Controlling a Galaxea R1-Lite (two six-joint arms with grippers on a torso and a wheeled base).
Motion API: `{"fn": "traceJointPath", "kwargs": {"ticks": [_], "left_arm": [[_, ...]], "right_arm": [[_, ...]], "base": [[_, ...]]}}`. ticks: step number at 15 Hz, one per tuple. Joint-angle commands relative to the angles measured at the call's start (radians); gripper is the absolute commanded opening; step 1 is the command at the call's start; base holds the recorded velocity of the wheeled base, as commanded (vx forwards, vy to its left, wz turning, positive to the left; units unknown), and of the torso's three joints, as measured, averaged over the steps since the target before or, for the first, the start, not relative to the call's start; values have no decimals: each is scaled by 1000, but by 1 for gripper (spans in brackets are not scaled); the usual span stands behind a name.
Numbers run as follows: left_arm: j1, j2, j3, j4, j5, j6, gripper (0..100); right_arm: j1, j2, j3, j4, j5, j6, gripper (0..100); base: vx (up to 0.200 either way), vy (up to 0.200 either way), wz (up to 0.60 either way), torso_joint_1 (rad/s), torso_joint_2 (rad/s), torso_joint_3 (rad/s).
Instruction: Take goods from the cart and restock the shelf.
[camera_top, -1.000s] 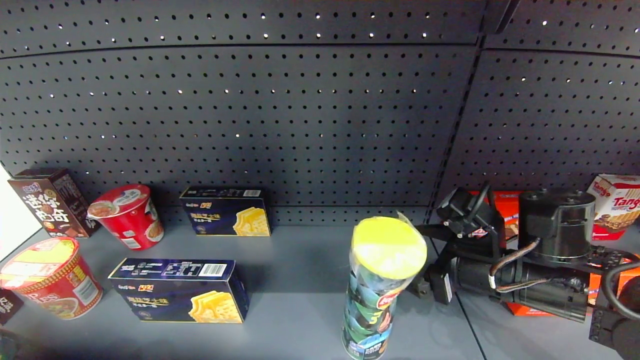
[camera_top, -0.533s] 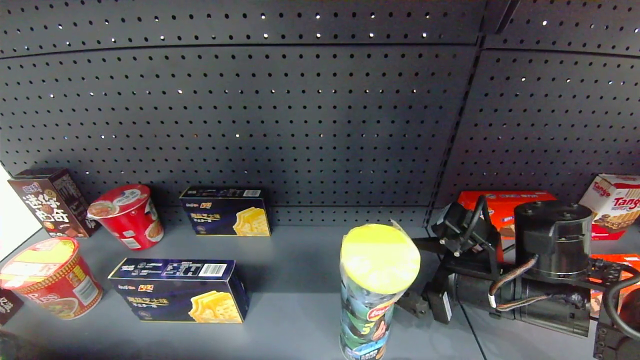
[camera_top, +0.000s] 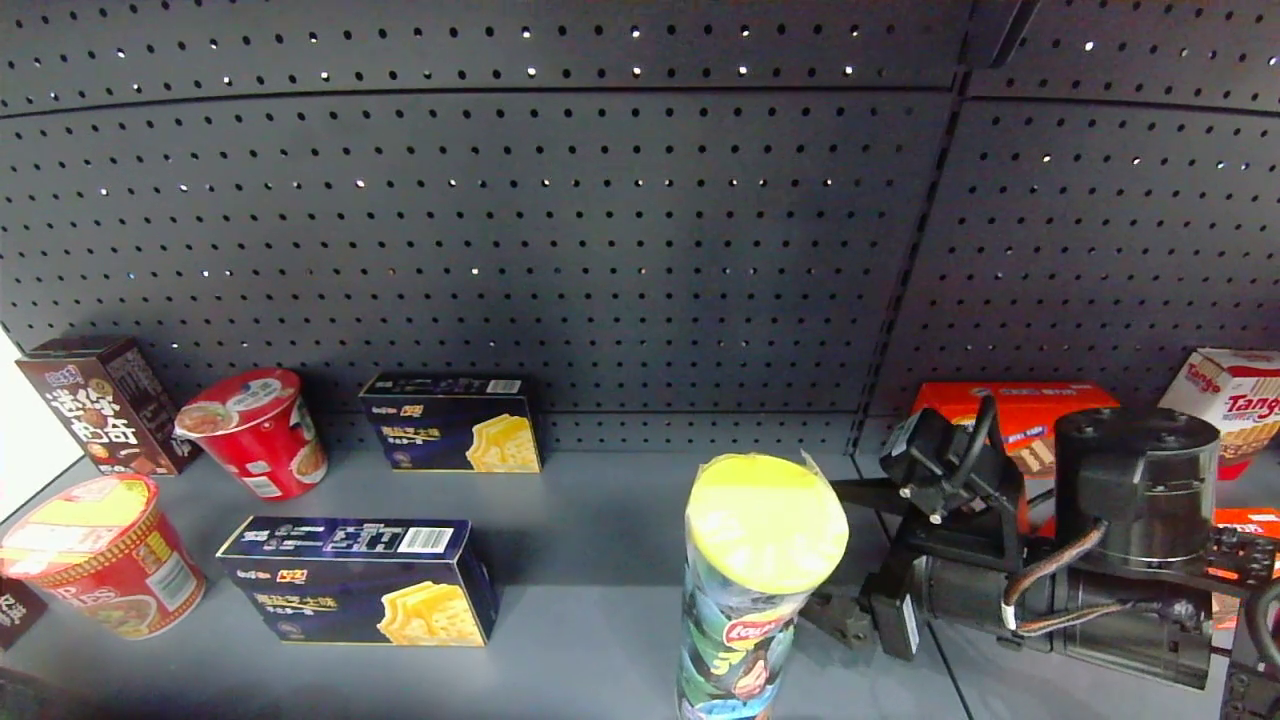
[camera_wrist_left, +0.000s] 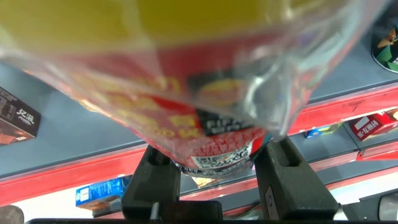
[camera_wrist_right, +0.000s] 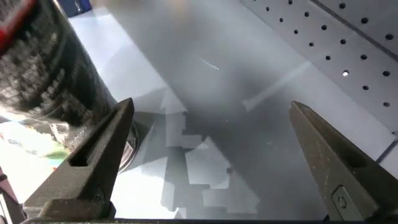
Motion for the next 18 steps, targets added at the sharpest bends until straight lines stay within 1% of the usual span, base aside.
{"fn": "traceJointPath", "kwargs": {"ticks": [1,4,5,6,7,8,9,10,11,13,15,16,17,18], "left_arm": [[-1,-3,4,0,0,0,0],[-1,-4,6,-2,0,0,0],[-1,-3,-10,-2,0,0,0],[-1,0,-37,-6,0,3,0],[-4,29,-105,-2,-3,4,0],[-6,61,-135,-2,-5,6,0],[-9,126,-195,-6,-8,7,0],[-13,164,-223,-11,-11,9,0],[-38,233,-267,-22,-28,11,0],[-73,319,-310,-58,-35,18,0],[-137,471,-373,-123,-44,24,0],[-159,551,-376,-178,-44,24,0],[-185,621,-376,-255,-51,24,0],[-210,683,-387,-301,-60,24,0]], "right_arm": [[-35,-3,-38,-1,0,-1,100],[-85,1,-127,7,2,1,100],[-93,5,-153,8,0,3,100],[-96,5,-168,10,-3,4,100],[-97,7,-176,11,-9,4,100],[-97,7,-179,11,-17,4,100],[-96,10,-200,13,-72,6,100],[-93,10,-214,13,-125,7,100],[-90,-1,-220,14,-179,9,100],[-96,-30,-211,14,-185,12,100],[-102,-81,-203,33,-205,46,100],[-97,-98,-202,39,-213,62,100],[-99,-108,-200,39,-213,64,100],[-101,-111,-200,37,-213,64,100]], "base": [[0,0,0,0,0,0],[0,0,0,0,0,0],[0,0,0,0,0,0],[0,0,0,0,0,0],[0,0,0,0,0,0],[0,0,0,0,0,0],[0,0,0,0,0,0],[0,0,0,0,0,0],[0,0,0,0,0,0],[0,0,0,0,0,0],[0,0,0,0,0,0],[0,0,0,0,0,0],[0,0,0,0,0,0],[0,0,0,0,0,0]]}}
